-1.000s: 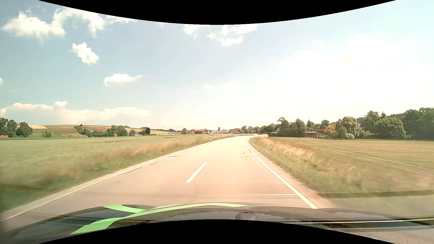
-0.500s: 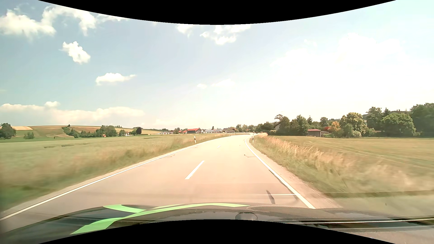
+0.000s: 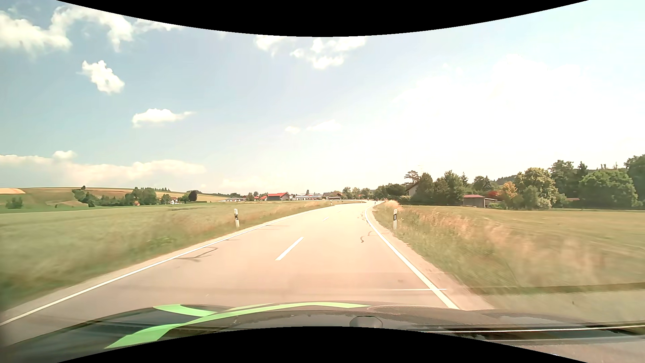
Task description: Follow the waypoints while adhering to traffic rules and regulations
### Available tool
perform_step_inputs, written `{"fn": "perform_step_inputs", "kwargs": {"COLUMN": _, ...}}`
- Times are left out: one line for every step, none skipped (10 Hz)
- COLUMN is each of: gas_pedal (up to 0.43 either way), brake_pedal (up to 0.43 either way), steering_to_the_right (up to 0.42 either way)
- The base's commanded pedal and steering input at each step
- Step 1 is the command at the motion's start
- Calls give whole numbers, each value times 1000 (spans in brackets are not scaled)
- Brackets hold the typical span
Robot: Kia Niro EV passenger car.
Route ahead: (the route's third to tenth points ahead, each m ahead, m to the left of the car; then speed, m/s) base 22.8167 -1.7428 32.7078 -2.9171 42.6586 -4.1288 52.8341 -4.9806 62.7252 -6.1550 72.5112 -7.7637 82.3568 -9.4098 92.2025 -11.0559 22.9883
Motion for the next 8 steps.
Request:
{"fn": "perform_step_inputs", "kwargs": {"gas_pedal": 150, "brake_pedal": 0, "steering_to_the_right": 13}}
{"fn": "perform_step_inputs", "kwargs": {"gas_pedal": 150, "brake_pedal": 0, "steering_to_the_right": 15}}
{"fn": "perform_step_inputs", "kwargs": {"gas_pedal": 150, "brake_pedal": 0, "steering_to_the_right": 15}}
{"fn": "perform_step_inputs", "kwargs": {"gas_pedal": 157, "brake_pedal": 0, "steering_to_the_right": 15}}
{"fn": "perform_step_inputs", "kwargs": {"gas_pedal": 177, "brake_pedal": 0, "steering_to_the_right": 15}}
{"fn": "perform_step_inputs", "kwargs": {"gas_pedal": 189, "brake_pedal": 0, "steering_to_the_right": 15}}
{"fn": "perform_step_inputs", "kwargs": {"gas_pedal": 197, "brake_pedal": 0, "steering_to_the_right": 15}}
{"fn": "perform_step_inputs", "kwargs": {"gas_pedal": 197, "brake_pedal": 0, "steering_to_the_right": 15}}
